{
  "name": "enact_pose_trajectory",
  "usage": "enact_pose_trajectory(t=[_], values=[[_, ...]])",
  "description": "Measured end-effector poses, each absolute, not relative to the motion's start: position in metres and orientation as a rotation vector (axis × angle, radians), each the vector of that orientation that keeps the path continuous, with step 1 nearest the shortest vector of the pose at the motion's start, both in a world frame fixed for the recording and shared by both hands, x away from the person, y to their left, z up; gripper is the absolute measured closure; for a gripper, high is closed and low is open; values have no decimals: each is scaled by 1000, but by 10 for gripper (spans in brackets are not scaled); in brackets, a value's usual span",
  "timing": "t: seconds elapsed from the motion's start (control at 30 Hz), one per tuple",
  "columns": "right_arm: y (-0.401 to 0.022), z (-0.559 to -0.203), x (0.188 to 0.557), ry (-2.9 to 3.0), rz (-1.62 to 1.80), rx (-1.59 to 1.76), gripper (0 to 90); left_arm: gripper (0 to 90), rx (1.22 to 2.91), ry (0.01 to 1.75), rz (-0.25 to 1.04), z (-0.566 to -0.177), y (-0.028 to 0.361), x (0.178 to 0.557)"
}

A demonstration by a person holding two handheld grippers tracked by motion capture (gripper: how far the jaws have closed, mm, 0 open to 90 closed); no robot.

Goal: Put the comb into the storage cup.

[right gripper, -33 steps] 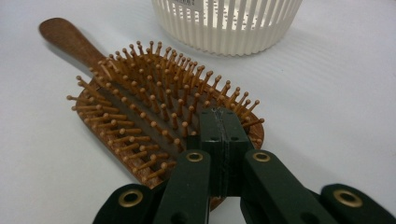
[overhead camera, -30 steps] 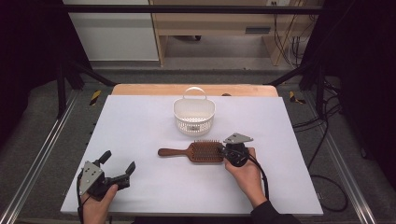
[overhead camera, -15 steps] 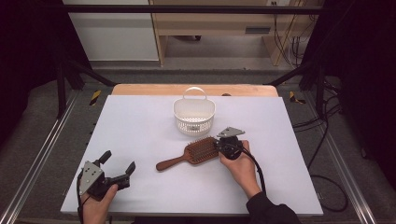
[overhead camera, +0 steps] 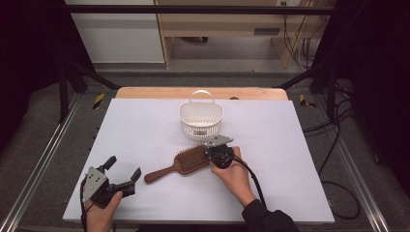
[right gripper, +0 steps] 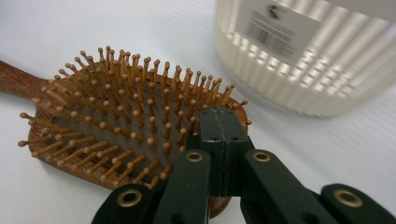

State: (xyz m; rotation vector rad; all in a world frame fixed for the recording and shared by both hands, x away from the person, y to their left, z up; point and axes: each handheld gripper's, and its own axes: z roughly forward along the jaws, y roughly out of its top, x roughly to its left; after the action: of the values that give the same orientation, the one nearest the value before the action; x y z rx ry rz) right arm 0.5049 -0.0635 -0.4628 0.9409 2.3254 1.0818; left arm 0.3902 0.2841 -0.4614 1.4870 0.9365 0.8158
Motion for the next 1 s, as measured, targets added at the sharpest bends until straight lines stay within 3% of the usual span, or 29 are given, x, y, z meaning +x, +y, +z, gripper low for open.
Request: enact_pose_trajectory(t=[0.23,0.4,0.77,1.0], values=[[-26,-463,499,2377,1097,841,900,23,1485,937,811,-461,282,389],[-21,-463,500,2375,1097,834,900,23,1492,936,815,-462,282,390],[-59,-447,488,2257,1205,862,878,24,1494,942,818,-462,284,390],[-103,-448,472,2116,1297,973,760,25,1505,945,816,-463,283,390]])
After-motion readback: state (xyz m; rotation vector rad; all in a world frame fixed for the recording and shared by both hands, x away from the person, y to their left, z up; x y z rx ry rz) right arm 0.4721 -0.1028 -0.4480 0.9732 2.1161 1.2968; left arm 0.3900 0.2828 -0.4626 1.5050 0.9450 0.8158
